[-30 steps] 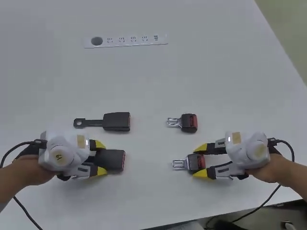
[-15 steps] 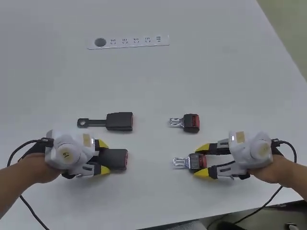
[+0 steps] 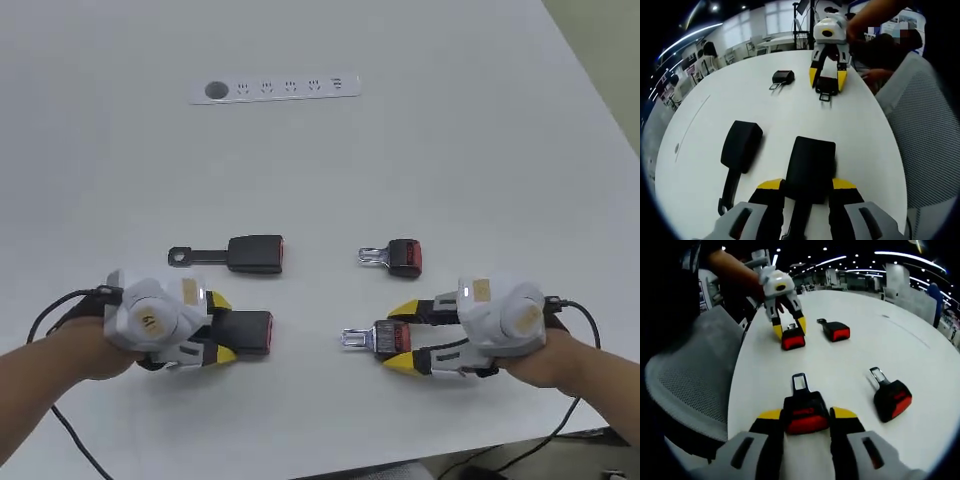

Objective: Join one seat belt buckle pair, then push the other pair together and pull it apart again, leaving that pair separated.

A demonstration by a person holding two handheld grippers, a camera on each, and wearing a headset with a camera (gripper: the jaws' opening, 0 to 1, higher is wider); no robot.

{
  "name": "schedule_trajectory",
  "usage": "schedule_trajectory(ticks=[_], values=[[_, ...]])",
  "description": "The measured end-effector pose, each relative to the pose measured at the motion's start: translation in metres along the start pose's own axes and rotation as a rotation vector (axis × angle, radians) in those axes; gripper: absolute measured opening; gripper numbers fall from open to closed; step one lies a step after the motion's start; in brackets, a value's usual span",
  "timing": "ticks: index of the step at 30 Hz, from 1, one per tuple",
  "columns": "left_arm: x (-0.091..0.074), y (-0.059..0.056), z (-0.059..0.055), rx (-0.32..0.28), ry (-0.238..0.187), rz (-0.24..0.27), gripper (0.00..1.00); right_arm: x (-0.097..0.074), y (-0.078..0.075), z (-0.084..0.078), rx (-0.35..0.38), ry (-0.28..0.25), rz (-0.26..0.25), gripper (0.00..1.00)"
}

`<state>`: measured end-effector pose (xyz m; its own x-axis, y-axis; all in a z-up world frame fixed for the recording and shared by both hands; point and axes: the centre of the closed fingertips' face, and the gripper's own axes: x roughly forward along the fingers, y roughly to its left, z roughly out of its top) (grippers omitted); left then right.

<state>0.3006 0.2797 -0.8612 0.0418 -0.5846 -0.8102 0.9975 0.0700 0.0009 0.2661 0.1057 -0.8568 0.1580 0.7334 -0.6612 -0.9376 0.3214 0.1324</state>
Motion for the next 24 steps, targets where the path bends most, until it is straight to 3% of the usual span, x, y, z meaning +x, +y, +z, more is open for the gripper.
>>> schedule_trajectory(ticks=[24], values=[[0.0,0.0,0.0,-0.01,0.02,0.001,0.35,0.042,0.0,0.039,-0.003,-0.069,0.02,0.36]])
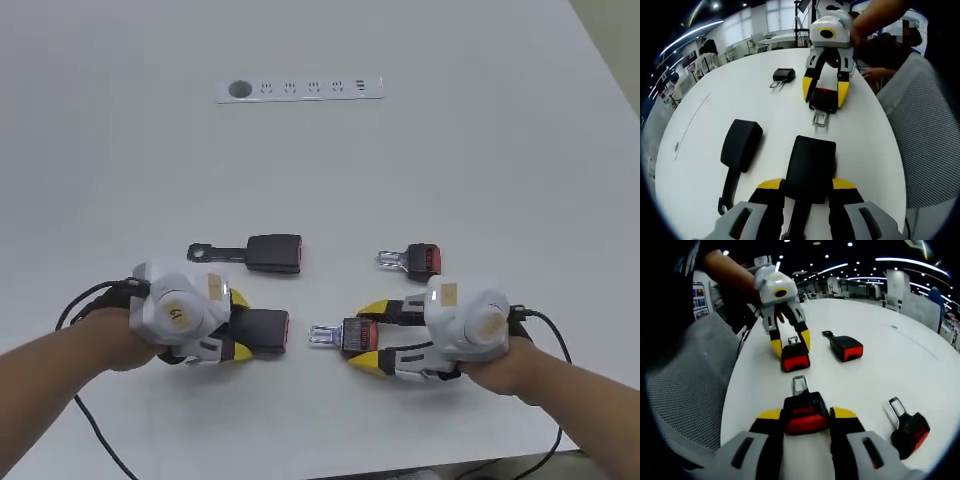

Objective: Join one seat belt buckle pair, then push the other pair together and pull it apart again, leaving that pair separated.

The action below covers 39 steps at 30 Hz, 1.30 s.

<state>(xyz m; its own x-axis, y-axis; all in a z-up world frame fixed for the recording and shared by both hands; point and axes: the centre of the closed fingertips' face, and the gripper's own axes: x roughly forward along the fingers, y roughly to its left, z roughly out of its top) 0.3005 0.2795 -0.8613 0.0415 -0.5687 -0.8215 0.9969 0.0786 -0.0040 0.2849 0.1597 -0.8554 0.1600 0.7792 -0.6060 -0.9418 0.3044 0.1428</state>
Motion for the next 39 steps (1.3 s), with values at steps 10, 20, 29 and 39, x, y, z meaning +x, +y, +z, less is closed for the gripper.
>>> schedule_trajectory(ticks=[10,20,29,39], values=[[-0.001,-0.002,0.0,-0.002,0.011,-0.003,0.35,0.02,0.002,0.015,-0.01,-0.02,0.014,0.36],[-0.001,-0.001,0.001,0.004,0.013,-0.006,0.35,0.036,0.003,0.026,-0.021,-0.029,0.016,0.36],[0.0,-0.001,0.001,0.004,0.019,-0.006,0.35,0.039,0.004,0.029,-0.03,-0.012,0.022,0.36],[0.001,0.0,0.001,0.021,0.034,-0.014,0.34,0.048,0.009,0.034,-0.028,-0.012,0.019,0.36]])
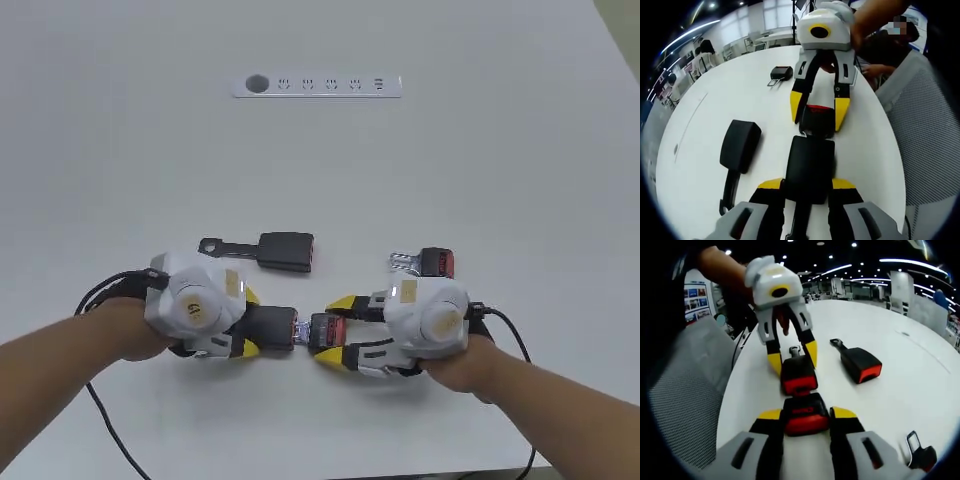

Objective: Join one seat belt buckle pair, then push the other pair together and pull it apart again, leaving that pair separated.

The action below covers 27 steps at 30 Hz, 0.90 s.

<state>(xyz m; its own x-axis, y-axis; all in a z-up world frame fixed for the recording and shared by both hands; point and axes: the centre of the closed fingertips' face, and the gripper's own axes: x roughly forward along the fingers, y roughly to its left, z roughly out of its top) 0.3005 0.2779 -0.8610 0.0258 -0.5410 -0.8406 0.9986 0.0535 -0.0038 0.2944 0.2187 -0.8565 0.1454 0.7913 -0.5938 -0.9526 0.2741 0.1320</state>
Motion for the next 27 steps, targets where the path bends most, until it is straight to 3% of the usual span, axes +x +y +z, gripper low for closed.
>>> schedule_trajectory(ticks=[27], values=[[0.0003,-0.0012,-0.0008,0.028,0.012,-0.023,0.34,0.0097,0.0014,0.0017,-0.013,0.011,0.002,0.35]])
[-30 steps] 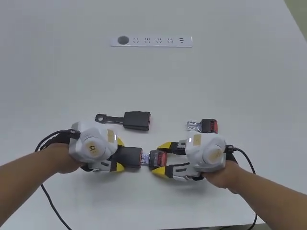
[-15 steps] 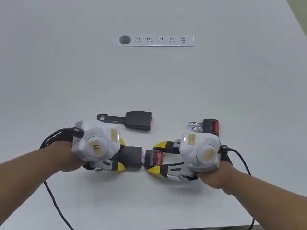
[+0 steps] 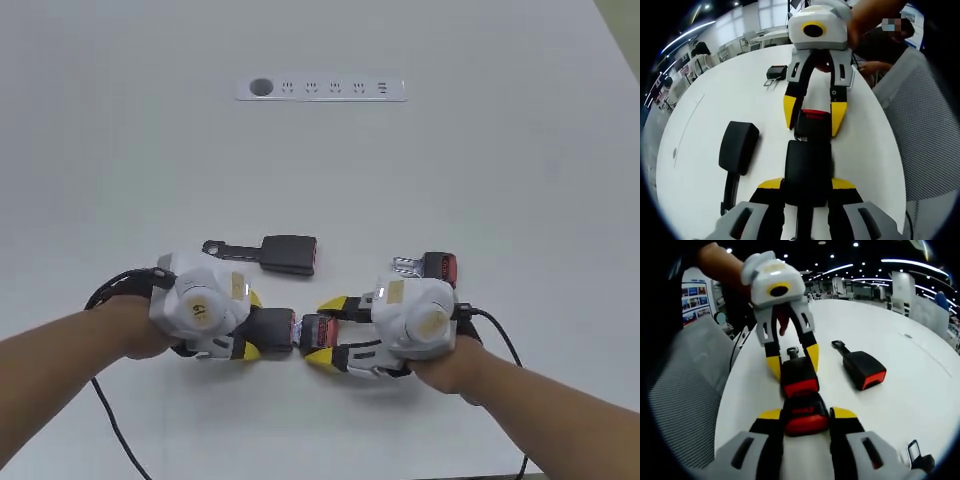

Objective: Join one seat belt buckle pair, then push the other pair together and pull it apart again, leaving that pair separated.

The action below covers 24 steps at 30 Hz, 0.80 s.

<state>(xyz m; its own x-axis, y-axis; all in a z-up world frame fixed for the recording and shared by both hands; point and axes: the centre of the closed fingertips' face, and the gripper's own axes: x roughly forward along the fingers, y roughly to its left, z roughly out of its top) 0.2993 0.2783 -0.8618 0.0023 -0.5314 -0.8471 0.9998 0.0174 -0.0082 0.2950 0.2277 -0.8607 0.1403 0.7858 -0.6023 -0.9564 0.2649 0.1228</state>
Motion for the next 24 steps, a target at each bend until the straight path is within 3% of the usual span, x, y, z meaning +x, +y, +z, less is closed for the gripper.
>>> schedule_trajectory(ticks=[3,14,24], values=[[-0.0006,0.0,-0.0005,0.012,-0.004,-0.008,0.34,0.0002,0.0005,0.0004,-0.011,-0.003,0.0,0.35],[-0.0038,0.0006,-0.0014,0.034,-0.091,-0.045,0.33,-0.0022,0.0013,0.0021,-0.022,-0.022,0.011,0.35],[-0.0044,0.0009,-0.0027,0.045,-0.145,-0.046,0.33,-0.0038,0.0011,0.0027,-0.042,-0.054,-0.004,0.35]])
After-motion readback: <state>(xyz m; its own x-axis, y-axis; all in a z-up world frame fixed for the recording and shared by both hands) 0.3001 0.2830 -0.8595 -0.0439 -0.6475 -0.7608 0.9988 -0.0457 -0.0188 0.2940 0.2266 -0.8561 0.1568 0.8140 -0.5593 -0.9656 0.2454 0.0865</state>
